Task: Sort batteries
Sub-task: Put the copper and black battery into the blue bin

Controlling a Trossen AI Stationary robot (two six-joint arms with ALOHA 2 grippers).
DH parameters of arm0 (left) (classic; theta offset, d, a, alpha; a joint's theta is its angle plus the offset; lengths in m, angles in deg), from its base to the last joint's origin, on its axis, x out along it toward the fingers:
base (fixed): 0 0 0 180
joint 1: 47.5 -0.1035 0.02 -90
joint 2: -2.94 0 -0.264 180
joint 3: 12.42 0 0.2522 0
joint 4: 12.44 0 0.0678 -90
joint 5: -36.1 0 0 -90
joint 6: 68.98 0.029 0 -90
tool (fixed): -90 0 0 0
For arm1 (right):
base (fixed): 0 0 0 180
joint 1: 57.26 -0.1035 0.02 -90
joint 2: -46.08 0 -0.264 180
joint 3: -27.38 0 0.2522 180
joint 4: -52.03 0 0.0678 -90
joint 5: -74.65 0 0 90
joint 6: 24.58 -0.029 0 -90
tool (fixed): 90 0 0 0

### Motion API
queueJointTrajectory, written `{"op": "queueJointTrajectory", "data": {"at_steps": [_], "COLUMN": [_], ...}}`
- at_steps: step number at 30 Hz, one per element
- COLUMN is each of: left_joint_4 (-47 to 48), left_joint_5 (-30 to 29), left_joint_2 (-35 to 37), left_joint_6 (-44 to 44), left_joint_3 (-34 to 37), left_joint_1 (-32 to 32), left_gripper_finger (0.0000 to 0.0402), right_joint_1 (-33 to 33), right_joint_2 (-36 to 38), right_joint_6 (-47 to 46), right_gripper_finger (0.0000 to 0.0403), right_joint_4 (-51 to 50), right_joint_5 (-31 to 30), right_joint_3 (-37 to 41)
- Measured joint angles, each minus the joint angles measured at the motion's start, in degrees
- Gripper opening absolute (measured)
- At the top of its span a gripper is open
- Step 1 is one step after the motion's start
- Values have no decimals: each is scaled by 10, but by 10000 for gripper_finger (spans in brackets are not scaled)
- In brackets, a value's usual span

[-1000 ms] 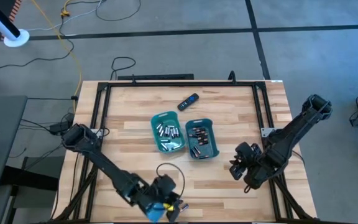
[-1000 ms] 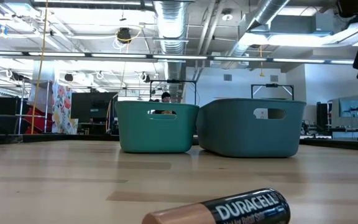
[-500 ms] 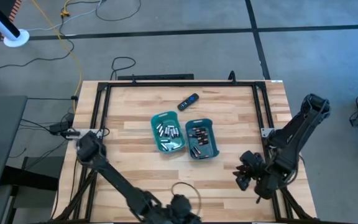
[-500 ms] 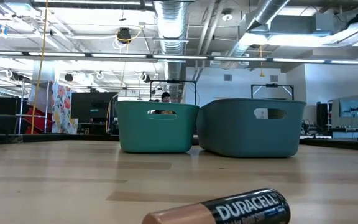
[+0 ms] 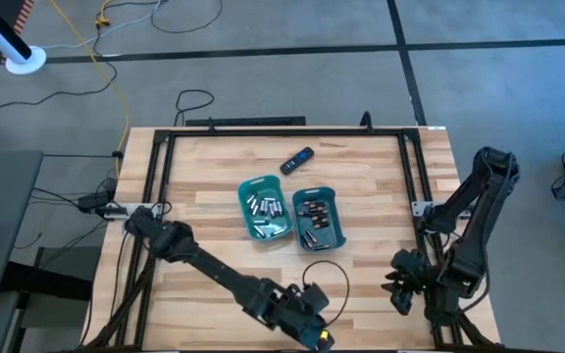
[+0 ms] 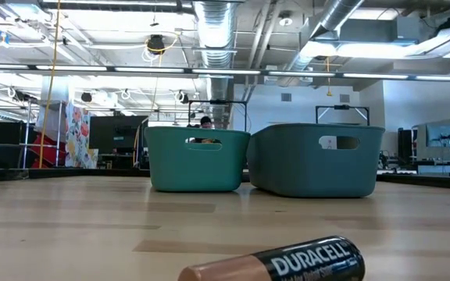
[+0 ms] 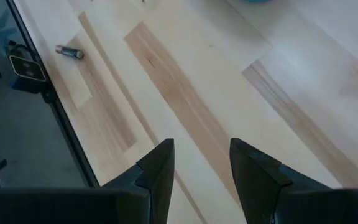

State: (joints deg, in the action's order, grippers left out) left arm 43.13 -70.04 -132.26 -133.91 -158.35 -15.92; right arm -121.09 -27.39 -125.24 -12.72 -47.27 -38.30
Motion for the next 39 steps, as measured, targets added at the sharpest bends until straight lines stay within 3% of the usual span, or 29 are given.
{"op": "queueJointTrajectory", "data": {"at_steps": [14,27,32,39], "left_joint_4": [31,38,44,138], "left_joint_5": [20,18,42,44], "left_joint_2": [0,0,0,0], "left_joint_6": [-17,19,40,14], "left_joint_3": [1,1,1,2], "left_joint_1": [-32,-50,-50,-26], "left_gripper_finger": [48,162,166,163], "right_joint_1": [-7,-7,-6,-5], "right_joint_2": [0,0,0,0], "right_joint_6": [21,17,17,8], "right_gripper_finger": [171,171,171,171], "right_joint_4": [-12,-12,-12,-12], "right_joint_5": [0,-1,-4,-14], "right_joint_3": [0,0,0,0]}}
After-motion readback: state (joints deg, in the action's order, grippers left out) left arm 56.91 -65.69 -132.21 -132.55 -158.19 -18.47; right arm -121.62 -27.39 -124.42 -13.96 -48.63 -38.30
